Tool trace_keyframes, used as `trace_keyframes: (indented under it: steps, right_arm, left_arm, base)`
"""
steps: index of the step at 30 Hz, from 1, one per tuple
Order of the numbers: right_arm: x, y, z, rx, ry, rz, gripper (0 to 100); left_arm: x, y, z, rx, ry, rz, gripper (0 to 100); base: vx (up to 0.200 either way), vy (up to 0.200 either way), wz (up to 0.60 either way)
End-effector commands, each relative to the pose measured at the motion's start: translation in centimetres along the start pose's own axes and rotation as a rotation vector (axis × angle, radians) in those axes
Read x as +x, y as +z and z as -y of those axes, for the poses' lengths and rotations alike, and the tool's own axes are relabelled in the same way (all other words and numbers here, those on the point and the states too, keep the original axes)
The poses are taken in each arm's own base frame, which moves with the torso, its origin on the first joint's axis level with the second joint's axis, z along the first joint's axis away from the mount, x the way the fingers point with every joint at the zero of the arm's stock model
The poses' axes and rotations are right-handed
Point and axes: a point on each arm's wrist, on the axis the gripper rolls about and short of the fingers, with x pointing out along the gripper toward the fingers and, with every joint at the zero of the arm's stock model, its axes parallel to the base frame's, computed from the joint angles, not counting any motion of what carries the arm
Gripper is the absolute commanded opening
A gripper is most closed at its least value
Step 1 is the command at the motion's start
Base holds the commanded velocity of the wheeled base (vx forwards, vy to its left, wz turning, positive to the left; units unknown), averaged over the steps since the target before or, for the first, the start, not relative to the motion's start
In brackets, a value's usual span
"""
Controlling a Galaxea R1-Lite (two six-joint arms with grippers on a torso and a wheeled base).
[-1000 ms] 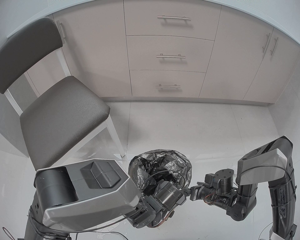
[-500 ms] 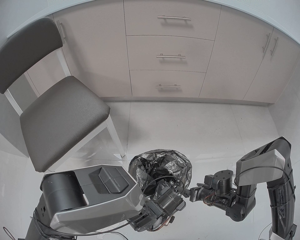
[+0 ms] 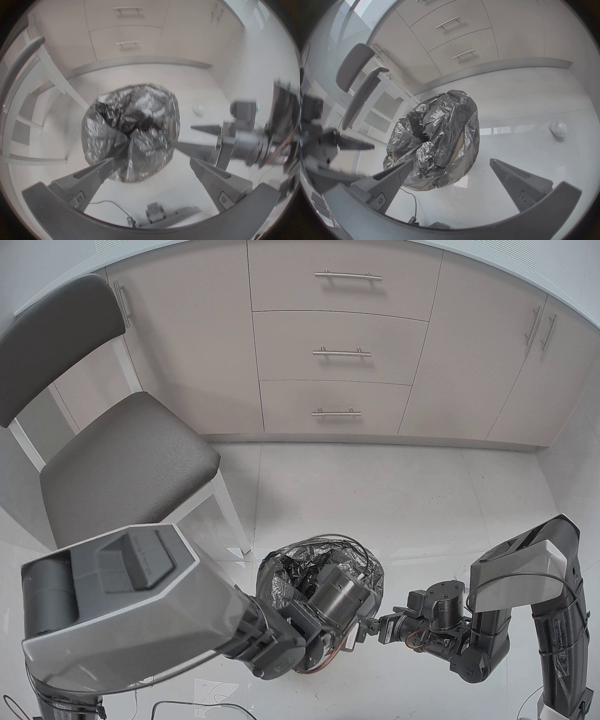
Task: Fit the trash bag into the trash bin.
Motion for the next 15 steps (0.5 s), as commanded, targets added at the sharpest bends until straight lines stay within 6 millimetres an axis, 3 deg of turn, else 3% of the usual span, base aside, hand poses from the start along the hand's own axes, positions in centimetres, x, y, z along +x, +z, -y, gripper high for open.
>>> trace_keyframes:
  steps: [1, 10, 15]
  right_arm:
    - [0.1, 0.0, 0.0, 0.0, 0.005, 0.012, 100]
    - [0.1, 0.1, 0.0, 0.0, 0.005, 0.014, 100]
    - [0.1, 0.1, 0.1, 0.003, 0.002, 0.015, 100]
  left_arm:
    - [0.0, 2.7, -1.1, -0.06, 0.01, 0.066, 100]
    - [5.8, 1.4, -2.7, -0.06, 0.083, 0.0, 100]
    - [7.0, 0.6, -2.8, -0.035, 0.095, -0.025, 100]
  base:
    - [0.0, 0.0, 0.0]
    - [0.0, 0.0, 0.0]
    - [0.0, 0.0, 0.0]
